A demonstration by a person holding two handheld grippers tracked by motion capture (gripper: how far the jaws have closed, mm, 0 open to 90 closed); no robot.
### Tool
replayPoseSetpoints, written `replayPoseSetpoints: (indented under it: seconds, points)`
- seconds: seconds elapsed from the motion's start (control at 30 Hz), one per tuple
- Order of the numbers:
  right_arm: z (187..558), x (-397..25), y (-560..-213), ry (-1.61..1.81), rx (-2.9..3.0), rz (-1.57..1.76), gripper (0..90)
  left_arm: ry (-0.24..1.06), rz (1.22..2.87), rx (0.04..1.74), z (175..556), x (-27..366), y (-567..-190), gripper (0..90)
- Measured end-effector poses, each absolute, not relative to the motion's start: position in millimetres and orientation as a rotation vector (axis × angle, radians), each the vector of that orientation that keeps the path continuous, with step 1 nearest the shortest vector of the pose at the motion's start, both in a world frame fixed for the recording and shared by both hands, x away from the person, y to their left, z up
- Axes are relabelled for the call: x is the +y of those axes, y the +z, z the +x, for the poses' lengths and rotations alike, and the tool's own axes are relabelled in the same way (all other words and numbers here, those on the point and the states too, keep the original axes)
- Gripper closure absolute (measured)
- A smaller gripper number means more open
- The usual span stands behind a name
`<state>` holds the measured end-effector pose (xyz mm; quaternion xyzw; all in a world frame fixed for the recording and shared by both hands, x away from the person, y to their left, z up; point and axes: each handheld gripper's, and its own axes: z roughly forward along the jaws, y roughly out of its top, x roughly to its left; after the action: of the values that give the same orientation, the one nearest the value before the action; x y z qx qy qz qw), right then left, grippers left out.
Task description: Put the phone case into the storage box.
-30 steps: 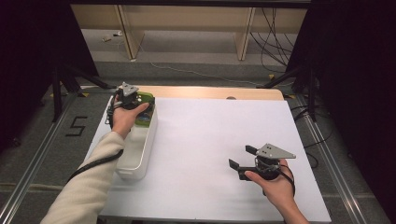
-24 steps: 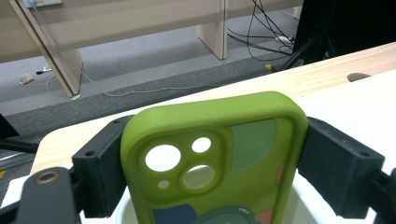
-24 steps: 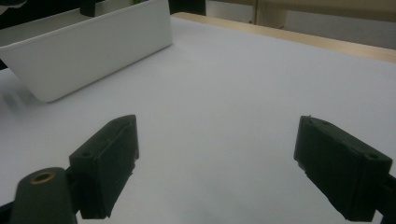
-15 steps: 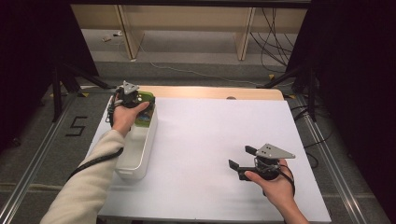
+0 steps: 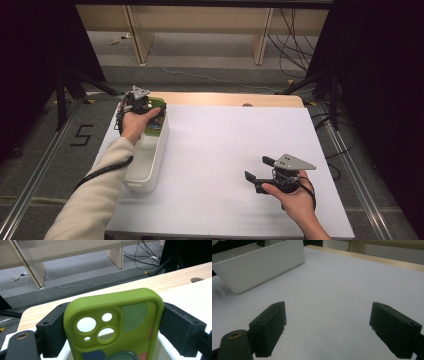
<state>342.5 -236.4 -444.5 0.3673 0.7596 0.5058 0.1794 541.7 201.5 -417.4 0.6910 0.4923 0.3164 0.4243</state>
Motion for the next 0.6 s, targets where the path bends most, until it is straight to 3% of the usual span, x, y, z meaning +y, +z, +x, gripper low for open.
replayPoseSetpoints:
  seconds: [0.6]
  points:
    - [342.4, -236.4, -444.2, 1.429, 2.147, 1.037, 15.1, 0.792, 1.749, 1.257, 548.6, 202.0, -420.4, 10.3]
